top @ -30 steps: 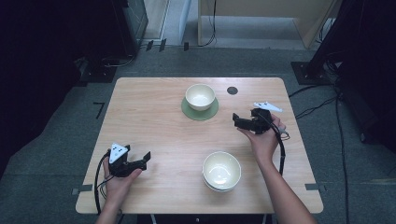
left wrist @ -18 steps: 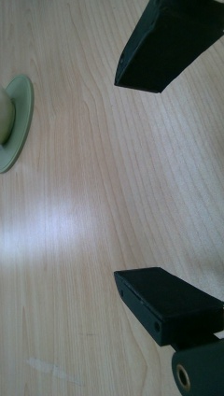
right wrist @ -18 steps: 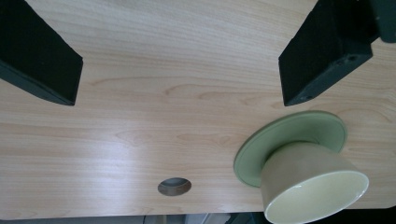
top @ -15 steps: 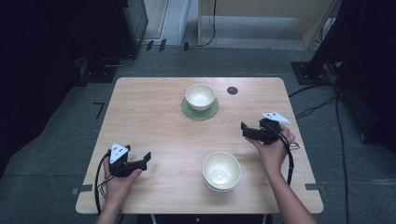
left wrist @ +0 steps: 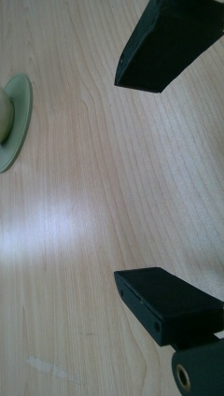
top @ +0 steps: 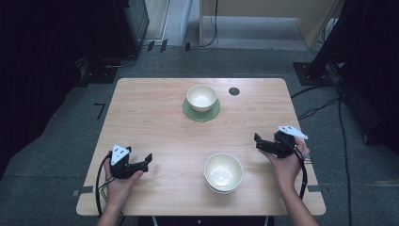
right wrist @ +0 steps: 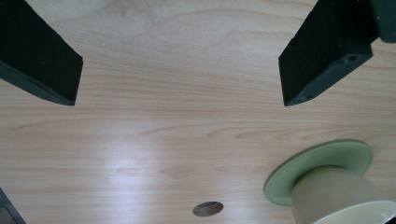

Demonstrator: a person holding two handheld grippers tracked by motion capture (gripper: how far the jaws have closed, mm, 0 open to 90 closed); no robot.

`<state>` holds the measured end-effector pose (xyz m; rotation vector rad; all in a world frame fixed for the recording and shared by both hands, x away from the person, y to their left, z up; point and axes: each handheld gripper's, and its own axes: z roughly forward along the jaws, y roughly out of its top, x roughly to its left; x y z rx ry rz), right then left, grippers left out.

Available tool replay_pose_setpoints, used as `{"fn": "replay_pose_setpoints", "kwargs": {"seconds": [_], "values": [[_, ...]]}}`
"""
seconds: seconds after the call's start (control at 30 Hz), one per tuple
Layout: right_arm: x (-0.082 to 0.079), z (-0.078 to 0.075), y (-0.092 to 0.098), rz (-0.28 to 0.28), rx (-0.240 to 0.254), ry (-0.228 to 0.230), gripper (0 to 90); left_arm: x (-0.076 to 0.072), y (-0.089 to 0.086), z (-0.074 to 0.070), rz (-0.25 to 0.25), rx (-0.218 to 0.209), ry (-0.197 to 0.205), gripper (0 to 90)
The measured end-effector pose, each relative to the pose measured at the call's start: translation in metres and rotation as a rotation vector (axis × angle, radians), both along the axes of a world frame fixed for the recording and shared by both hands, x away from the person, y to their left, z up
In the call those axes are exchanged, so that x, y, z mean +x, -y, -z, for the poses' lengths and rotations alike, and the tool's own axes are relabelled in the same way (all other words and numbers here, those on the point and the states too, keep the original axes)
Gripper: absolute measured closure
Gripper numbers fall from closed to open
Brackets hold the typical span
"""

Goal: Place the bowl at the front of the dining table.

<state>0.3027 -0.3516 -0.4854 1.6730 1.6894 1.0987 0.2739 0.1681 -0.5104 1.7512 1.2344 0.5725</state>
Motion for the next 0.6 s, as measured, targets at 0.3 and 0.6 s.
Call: {"fn": "replay_pose_setpoints", "kwargs": {"seconds": [0.3,0.6], "values": [[-0.017,0.010,0.015,0.018,0.000,-0.006,0.2,0.000,0.000,0.000,0.000,0.005,0.000,6.8],[-0.034,0.021,0.030,0.030,0.000,-0.020,0.1,-0.001,0.001,0.000,0.000,0.007,0.001,6.8]]}}
